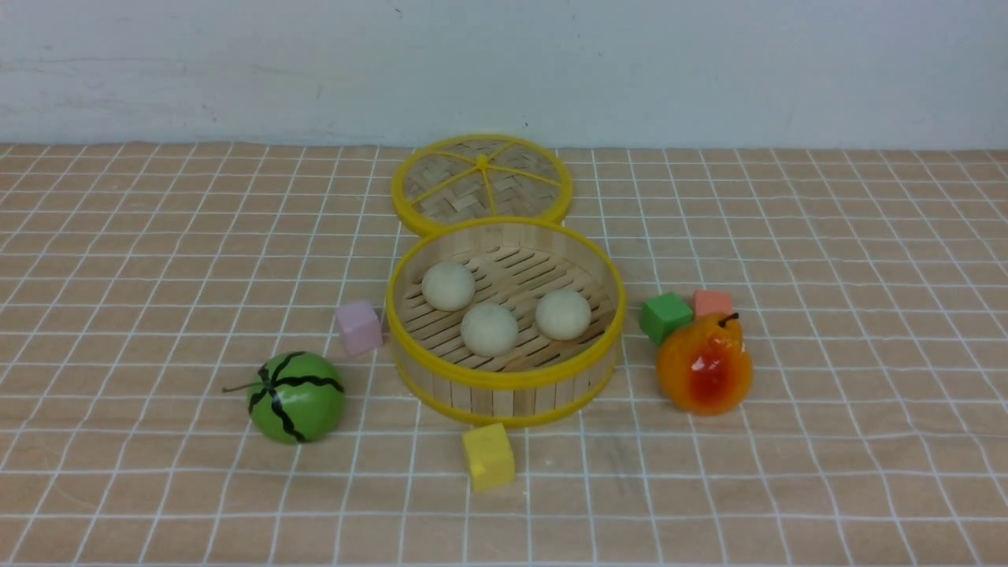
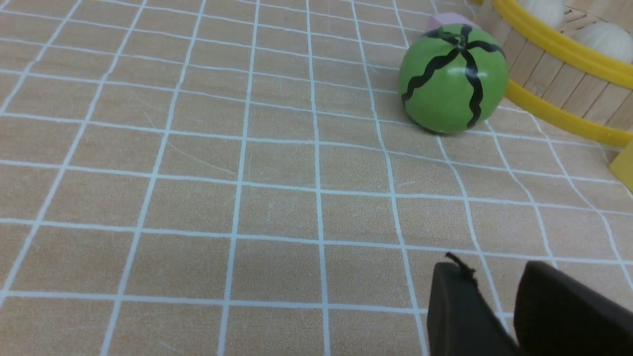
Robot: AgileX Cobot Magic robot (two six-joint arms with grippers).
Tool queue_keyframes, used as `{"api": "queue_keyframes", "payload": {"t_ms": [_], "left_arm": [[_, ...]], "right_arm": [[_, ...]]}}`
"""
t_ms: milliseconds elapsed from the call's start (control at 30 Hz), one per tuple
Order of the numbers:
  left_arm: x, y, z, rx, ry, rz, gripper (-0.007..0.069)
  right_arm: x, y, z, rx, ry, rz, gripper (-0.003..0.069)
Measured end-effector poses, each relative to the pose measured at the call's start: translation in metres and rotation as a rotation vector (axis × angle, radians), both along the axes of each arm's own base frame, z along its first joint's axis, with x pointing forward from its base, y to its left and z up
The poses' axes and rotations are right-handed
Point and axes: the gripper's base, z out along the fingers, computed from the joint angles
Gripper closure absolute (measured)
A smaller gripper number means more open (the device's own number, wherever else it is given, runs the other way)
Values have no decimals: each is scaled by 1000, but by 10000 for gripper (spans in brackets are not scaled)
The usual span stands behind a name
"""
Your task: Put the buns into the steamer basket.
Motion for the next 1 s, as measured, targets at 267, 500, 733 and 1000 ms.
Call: {"api": "queue_keyframes", "payload": {"t_ms": [267,500,733,1000], "left_arm": [[0,0,0,0,1,0,436],[0,0,0,-1,0,1,429],[0,0,0,-1,1,1,424],[0,0,0,-1,1,1,416]], "right_arm": [[0,0,0,0,0,0,643],[0,0,0,0,0,0,637],[0,0,0,0,0,0,634],[0,0,0,0,0,0,624]]}}
